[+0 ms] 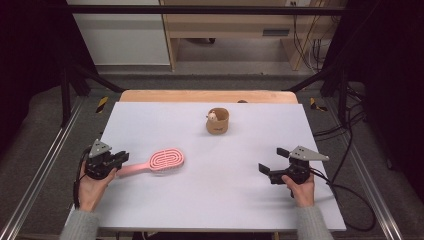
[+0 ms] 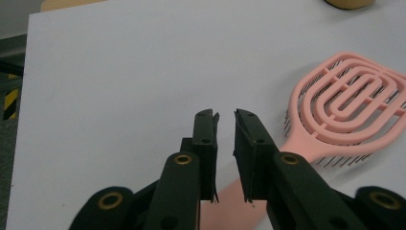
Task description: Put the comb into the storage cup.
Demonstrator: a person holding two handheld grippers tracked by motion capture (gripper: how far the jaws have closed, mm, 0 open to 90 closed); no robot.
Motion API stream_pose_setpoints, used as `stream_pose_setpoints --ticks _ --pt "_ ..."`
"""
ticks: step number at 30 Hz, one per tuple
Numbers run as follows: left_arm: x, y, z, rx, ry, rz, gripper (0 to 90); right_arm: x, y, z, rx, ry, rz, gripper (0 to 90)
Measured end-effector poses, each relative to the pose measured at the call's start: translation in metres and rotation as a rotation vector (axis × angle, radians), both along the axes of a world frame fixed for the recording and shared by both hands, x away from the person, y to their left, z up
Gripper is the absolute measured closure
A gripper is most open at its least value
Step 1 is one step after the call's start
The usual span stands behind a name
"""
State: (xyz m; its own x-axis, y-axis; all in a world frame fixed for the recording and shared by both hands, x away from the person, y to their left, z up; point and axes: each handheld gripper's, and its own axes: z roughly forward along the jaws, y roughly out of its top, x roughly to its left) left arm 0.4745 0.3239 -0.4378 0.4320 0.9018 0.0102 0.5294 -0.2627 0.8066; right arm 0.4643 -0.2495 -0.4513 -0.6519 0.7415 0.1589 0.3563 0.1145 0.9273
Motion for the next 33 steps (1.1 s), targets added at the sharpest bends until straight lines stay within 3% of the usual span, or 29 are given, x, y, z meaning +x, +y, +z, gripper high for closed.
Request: stream_pose_setpoints --ticks 8,23,33 --pt "0.003 0.001 -0.005 0.027 0.043 0.009 89.5 0.000 0.000 0.000 0.000 -0.001 0.001 0.3" --pt "0.004 0.000 -0.012 0.085 0.109 0.007 89.9 0.000 0.000 0.000 -0.001 0.000 0.001 0.3" --pt "0.002 -0.001 -0.015 0.082 0.142 -0.028 89.9 0.000 0.000 0.000 0.002 0.004 0.002 0.3"
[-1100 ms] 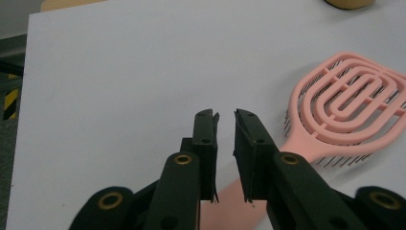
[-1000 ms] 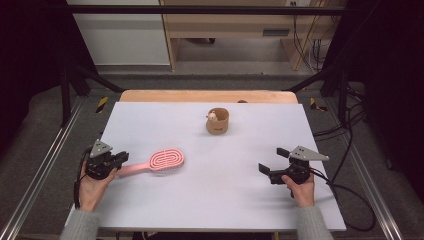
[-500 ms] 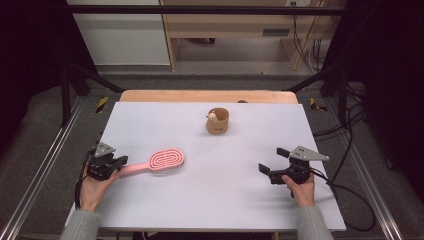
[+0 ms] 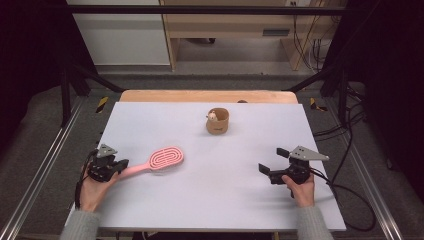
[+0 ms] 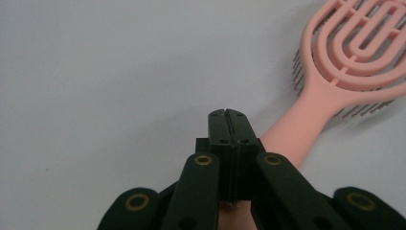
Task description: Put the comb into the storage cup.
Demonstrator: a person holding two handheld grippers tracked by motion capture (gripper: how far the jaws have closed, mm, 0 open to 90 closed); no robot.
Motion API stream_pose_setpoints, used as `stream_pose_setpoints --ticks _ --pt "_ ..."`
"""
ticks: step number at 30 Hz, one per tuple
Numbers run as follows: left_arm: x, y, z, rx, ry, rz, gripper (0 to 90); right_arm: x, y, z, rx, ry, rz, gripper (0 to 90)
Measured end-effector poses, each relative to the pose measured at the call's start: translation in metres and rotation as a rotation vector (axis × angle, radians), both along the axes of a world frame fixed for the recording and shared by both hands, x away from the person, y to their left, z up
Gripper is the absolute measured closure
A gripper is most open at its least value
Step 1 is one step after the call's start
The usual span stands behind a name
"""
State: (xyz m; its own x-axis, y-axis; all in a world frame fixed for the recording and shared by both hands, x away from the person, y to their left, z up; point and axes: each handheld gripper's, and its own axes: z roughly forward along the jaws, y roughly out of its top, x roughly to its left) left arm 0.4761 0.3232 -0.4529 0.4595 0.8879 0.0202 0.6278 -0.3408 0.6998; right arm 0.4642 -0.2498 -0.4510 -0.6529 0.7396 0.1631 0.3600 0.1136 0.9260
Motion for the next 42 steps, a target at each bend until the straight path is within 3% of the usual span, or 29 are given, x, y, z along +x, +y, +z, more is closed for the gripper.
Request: stream_pose_setpoints --ticks 6,21,30,32,35,37,38,40,42 --pt "-0.005 -0.002 0.000 -0.020 0.017 -0.033 89.9 0.000 0.000 0.000 0.004 0.000 -0.001 0.3" --pt "-0.013 -0.015 0.000 0.004 0.036 -0.106 89.9 0.000 -0.001 0.001 0.005 -0.001 0.000 0.3" --pt "-0.012 -0.014 0.000 0.002 0.021 -0.093 89.1 0.000 -0.001 0.001 0.005 -0.001 0.000 0.3" --pt "-0.011 -0.013 0.002 0.006 0.007 -0.085 85.8 0.000 -0.001 0.001 0.005 0.000 0.001 0.3" --pt "-0.011 -0.009 0.007 -0.022 -0.014 -0.071 78.1 0.000 -0.001 0.001 0.005 0.001 0.001 0.3" --pt "-0.011 -0.008 0.011 -0.027 -0.035 -0.061 67.2 0.000 -0.001 0.001 0.003 0.001 0.000 0.3" --pt "-0.012 -0.007 0.012 -0.045 -0.043 -0.060 67.2 0.000 -0.001 0.001 0.003 0.001 0.000 0.3" --pt "-0.012 -0.006 0.016 -0.066 -0.058 -0.055 52.8 0.000 0.000 0.001 0.003 0.002 0.001 0.3" --pt "-0.011 -0.006 0.017 -0.088 -0.072 -0.061 49.1 0.000 -0.001 0.001 0.003 0.001 0.001 0.3"
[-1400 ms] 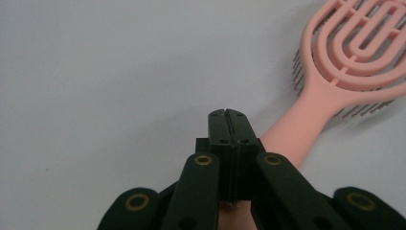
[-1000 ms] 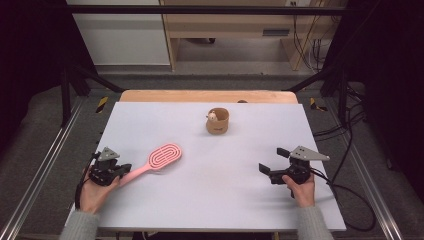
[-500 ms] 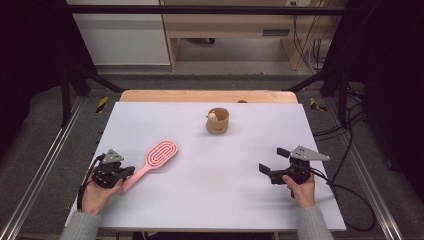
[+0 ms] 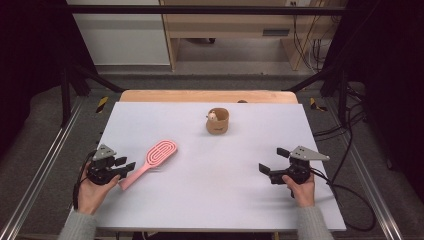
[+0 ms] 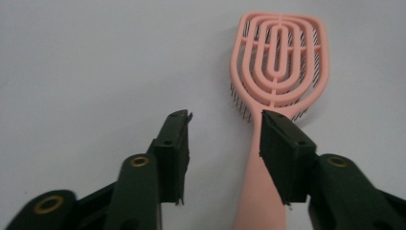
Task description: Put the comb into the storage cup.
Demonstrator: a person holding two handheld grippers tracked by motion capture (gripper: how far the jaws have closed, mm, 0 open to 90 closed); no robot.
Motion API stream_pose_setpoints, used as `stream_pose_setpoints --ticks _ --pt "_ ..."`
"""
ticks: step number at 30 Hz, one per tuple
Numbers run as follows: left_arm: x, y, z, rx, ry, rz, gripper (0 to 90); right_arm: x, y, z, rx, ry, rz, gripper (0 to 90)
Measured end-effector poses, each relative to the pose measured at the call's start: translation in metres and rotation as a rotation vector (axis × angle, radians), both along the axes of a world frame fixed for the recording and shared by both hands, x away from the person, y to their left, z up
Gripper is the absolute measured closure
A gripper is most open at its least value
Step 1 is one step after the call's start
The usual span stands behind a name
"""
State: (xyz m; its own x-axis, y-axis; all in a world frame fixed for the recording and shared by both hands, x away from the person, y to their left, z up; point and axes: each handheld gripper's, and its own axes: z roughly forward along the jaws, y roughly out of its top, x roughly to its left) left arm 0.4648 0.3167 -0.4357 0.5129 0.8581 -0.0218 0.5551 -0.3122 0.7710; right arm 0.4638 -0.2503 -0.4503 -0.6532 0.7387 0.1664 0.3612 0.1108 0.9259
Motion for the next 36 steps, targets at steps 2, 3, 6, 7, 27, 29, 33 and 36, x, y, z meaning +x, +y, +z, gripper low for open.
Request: stream_pose_setpoints --ticks 2,3,6,7,27,29,33,36 --pt "0.001 0.000 0.001 -0.028 -0.009 -0.010 41.8 0.000 0.000 0.000 0.000 -0.002 0.000 0.3" --pt "0.001 0.000 0.001 -0.033 -0.010 -0.014 38.1 0.000 0.000 0.000 0.000 -0.002 -0.001 0.3" --pt "0.001 -0.001 0.004 -0.045 -0.015 -0.028 33.0 0.000 0.000 0.000 0.000 -0.001 -0.001 0.3" --pt "0.000 -0.002 0.004 -0.047 -0.018 -0.029 30.6 0.000 0.000 0.000 0.000 -0.001 0.000 0.3" --pt "0.001 -0.020 0.011 -0.008 0.002 -0.079 0.0 0.000 0.000 0.000 0.000 0.000 0.000 0.3" --pt "0.002 -0.021 0.010 -0.008 0.009 -0.090 0.0 0.000 0.000 0.000 -0.001 0.000 0.000 0.3" --pt "0.006 -0.024 0.006 0.007 0.034 -0.110 0.0 0.000 0.000 0.000 -0.001 0.000 0.000 0.3" --pt "0.009 -0.026 0.003 0.015 0.047 -0.116 0.0 0.000 0.000 0.000 -0.002 -0.001 0.001 0.3"
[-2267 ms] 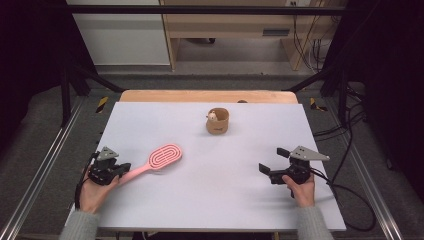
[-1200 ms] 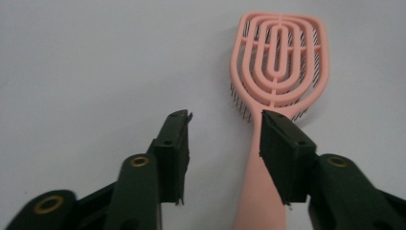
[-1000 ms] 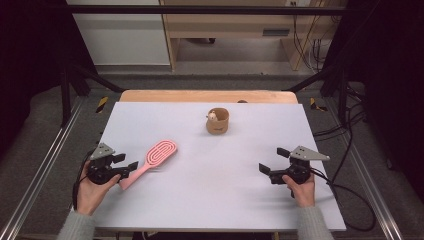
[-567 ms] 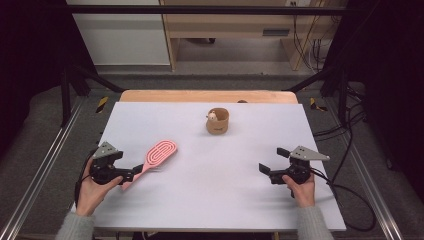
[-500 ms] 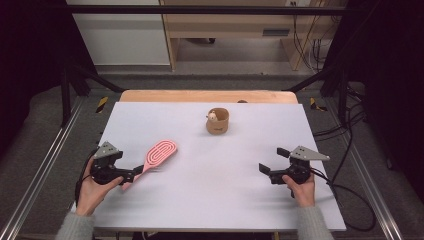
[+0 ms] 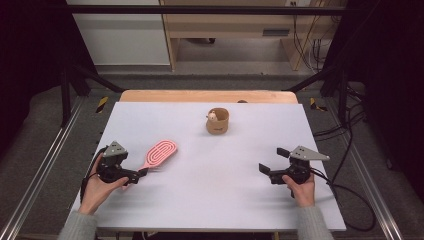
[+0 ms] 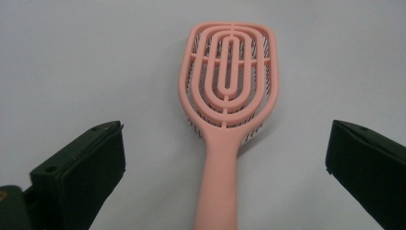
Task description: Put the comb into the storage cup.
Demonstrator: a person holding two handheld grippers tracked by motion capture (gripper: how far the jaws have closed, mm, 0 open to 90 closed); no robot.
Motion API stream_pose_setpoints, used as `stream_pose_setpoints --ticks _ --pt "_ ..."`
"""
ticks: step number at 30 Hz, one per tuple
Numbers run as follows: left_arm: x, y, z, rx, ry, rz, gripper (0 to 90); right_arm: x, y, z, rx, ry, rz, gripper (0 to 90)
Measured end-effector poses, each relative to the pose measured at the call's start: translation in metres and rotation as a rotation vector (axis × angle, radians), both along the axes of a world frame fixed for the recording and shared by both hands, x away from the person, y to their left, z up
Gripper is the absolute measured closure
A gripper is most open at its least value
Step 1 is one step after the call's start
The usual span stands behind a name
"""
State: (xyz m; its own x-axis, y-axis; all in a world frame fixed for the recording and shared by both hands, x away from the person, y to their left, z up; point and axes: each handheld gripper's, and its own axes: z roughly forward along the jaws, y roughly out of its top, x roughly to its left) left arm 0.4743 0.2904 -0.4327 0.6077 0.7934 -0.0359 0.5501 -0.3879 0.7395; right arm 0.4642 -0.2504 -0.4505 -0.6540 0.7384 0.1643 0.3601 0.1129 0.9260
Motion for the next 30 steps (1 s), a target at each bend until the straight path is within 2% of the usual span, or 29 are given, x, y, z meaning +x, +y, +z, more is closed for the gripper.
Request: stream_pose_setpoints --ticks 11,18,30 --pt "0.006 -0.006 -0.009 0.056 0.038 -0.028 0.5 0.000 0.000 0.000 -0.002 -0.001 0.002 0.3" --pt "0.008 -0.009 -0.015 0.091 0.057 -0.050 5.0 0.000 0.000 0.000 -0.003 0.001 0.003 0.3" --pt "0.009 -0.013 -0.021 0.146 0.074 -0.070 23.7 0.000 0.000 0.000 -0.001 0.002 0.004 0.3"
